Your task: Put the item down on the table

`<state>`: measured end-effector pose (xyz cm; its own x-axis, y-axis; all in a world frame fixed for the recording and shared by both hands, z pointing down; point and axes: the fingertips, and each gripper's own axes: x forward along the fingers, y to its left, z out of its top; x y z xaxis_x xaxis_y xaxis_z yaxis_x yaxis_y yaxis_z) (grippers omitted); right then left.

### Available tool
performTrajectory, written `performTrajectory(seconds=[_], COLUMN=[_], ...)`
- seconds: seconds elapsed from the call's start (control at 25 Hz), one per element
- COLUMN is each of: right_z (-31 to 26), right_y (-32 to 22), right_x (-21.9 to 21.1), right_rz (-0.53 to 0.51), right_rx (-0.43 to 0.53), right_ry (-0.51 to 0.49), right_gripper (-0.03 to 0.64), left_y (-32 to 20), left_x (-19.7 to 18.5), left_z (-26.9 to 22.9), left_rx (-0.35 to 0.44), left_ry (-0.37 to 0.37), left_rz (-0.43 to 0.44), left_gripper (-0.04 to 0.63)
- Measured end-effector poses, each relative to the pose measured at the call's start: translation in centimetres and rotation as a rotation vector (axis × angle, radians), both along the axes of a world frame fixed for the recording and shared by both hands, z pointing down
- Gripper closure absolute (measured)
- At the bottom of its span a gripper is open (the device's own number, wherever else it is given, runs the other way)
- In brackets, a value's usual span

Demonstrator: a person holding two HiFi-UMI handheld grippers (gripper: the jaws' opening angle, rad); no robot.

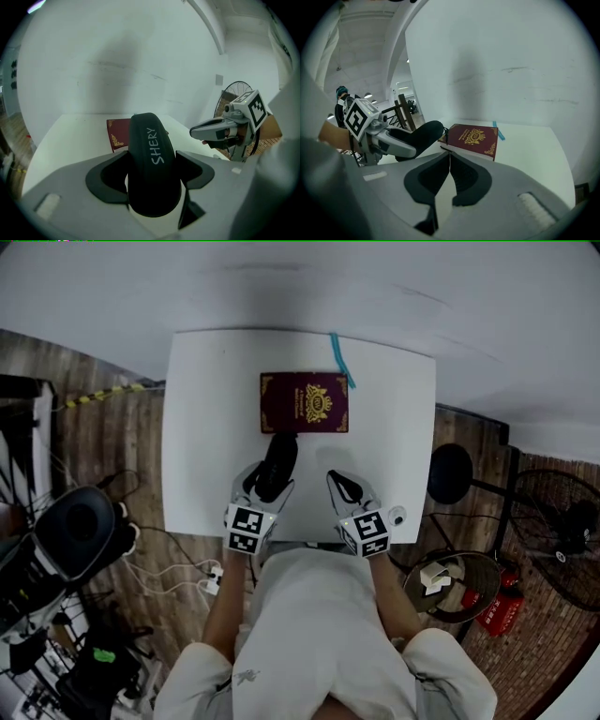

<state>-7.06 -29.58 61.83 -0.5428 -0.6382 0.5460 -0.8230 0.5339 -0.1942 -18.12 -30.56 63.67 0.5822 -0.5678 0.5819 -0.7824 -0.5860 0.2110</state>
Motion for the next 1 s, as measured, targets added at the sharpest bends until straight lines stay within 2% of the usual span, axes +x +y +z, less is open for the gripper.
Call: performTrajectory(seconds=[0.52, 1.0], right_z=[3.0, 4.6], right_y=[0.4, 0.2], right_x=[0.1, 0.7], right_rz=[-0.07, -0.075], right_rx=[-0.072, -0.11], right_ry=[-0.019, -0.009], right_gripper=[0.609, 0.609], left_y=[0.0, 0.4], left_x=[1.2, 2.1], left_z=[4.7, 7.0], left_rx=[-0.094, -0.143], left_ry=[-0.078, -0.128], left_rz=[-0.037, 0.009], left_gripper=[0.256, 0.255])
